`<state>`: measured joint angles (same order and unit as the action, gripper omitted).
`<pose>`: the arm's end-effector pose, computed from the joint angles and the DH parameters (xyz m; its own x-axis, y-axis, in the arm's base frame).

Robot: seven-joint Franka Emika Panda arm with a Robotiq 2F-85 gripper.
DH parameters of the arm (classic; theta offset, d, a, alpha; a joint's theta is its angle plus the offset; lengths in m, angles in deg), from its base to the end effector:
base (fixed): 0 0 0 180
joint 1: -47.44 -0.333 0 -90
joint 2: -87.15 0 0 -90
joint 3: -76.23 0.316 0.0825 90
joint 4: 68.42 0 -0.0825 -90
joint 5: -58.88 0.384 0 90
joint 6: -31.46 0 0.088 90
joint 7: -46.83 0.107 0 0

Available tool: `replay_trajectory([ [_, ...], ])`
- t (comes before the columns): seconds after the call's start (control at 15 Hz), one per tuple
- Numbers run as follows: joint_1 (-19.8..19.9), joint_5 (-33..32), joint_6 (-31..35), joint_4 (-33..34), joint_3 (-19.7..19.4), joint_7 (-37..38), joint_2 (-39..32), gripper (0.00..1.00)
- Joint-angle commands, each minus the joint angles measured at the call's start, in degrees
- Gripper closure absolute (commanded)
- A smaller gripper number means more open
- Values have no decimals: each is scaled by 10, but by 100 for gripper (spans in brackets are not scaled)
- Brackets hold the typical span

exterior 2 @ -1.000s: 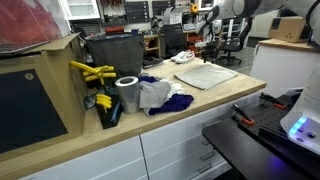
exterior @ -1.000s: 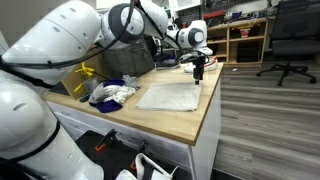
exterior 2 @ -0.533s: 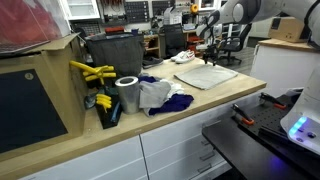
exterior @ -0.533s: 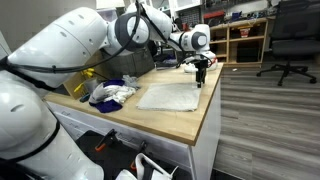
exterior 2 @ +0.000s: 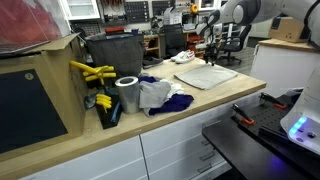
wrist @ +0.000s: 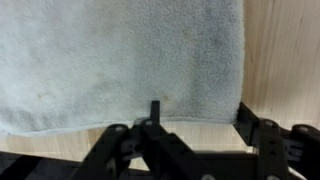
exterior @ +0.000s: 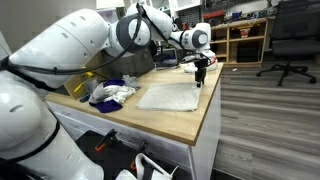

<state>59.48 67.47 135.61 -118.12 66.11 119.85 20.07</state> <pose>0.7330 -0.2265 0.1625 -0.0562 -0.9979 -0.0336 -0.9774 0.0481 0.2060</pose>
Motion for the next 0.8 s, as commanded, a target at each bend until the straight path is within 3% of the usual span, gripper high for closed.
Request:
replay_trajectory([
  [0.0,8,18,-31,15,9,25,-7,57],
  [0.4,1,17,-23,-10,11,14,16,99],
  [0.73,-32,3,11,-75,13,-31,93,99],
])
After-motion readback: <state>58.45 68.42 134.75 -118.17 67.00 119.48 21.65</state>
